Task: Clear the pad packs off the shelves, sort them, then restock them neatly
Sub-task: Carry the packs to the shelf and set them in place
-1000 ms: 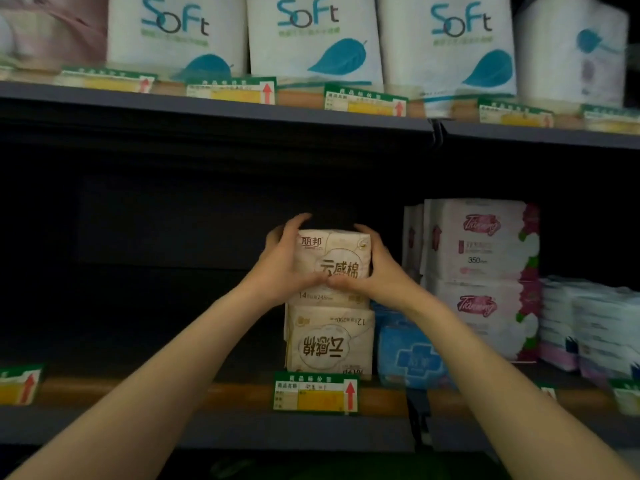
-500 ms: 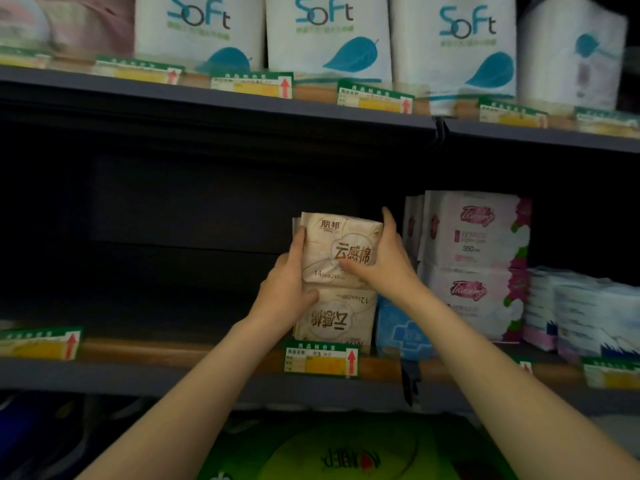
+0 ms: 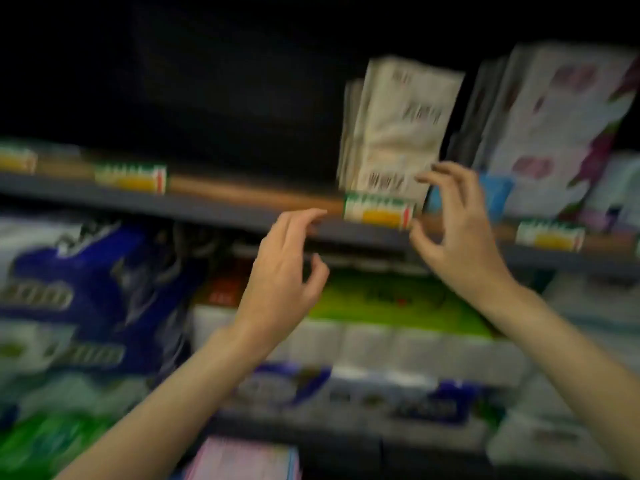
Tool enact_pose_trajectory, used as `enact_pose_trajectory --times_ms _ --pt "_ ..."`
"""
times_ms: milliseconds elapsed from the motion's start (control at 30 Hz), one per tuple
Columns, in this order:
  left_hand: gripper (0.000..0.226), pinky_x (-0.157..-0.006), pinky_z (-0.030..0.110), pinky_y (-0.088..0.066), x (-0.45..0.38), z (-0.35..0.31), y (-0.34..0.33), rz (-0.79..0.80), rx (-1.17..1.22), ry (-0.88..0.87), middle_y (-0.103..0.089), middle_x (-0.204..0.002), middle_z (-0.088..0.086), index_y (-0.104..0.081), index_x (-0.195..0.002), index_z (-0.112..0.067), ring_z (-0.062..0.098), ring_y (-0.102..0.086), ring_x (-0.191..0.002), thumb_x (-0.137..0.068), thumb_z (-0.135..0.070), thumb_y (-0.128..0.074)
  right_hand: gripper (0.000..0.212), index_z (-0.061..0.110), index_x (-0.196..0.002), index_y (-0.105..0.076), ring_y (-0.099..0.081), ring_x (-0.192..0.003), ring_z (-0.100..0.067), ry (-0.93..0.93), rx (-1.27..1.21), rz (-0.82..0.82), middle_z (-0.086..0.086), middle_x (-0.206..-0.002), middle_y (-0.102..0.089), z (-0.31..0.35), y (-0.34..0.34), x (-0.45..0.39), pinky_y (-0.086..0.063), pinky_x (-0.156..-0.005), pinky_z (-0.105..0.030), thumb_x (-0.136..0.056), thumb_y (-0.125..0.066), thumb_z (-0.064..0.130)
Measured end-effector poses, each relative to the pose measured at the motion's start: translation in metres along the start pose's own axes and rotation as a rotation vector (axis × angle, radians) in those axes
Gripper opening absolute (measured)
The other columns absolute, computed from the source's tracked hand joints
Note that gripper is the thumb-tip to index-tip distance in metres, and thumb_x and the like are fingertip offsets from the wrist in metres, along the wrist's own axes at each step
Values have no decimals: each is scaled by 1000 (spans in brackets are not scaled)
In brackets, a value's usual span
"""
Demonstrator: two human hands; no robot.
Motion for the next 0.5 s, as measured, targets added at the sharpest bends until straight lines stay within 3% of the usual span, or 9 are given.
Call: enact_pose_trajectory --times_ms 67,167,267,367,500 --pt "40 -89 23 -39 62 10 -5 108 -9 29 -53 -109 6 -47 -121 -10 13 -50 -100 -80 -12 -45 46 4 -124 -49 -36 -124 -29 19 -4 130 -20 -131 -40 7 -25 47 -23 -105 -24 -80 -59 14" --pt "40 -87 28 -42 148 39 -15 296 -34 220 -55 -109 6 -42 -119 -19 14 -50 -99 -79 -19 -43 46 4 -120 -53 -39 -121 -34 -24 -19 369 -23 -130 -43 11 -77 117 -29 -104 -33 -77 -61 16" --pt "42 -88 43 -47 209 68 -25 519 -140 398 -52 -118 4 -45 -124 -19 19 -50 -108 -81 -17 -49 55 11 -131 -48 -34 -131 -30 -83 -76 697 -15 -140 -36 23 -137 187 -32 -108 -40 -80 -69 17" --pt "51 -99 36 -35 249 94 -30 838 -386 548 -42 -134 -1 -36 -137 -21 19 -42 -123 -89 -15 -52 58 23 -140 -35 -20 -138 -18 -72 -102 950 -1 -148 -26 41 -191 247 -23 -111 -33 -88 -61 29" --pt "61 -105 38 -33 297 125 -36 1260 -521 626 -34 -145 2 -23 -144 -25 23 -38 -130 -91 -13 -51 61 26 -146 -27 -14 -143 -21 -170 -146 1169 -1 -157 -13 44 -259 306 -19 -115 -38 -93 -55 31"
Point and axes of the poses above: each hand's wrist, its own x-axis away from the middle knuckle, its own y-axis out of the back of the hand, z = x × y, the point moved 6 cm from there along -x, towards the middle knuckle
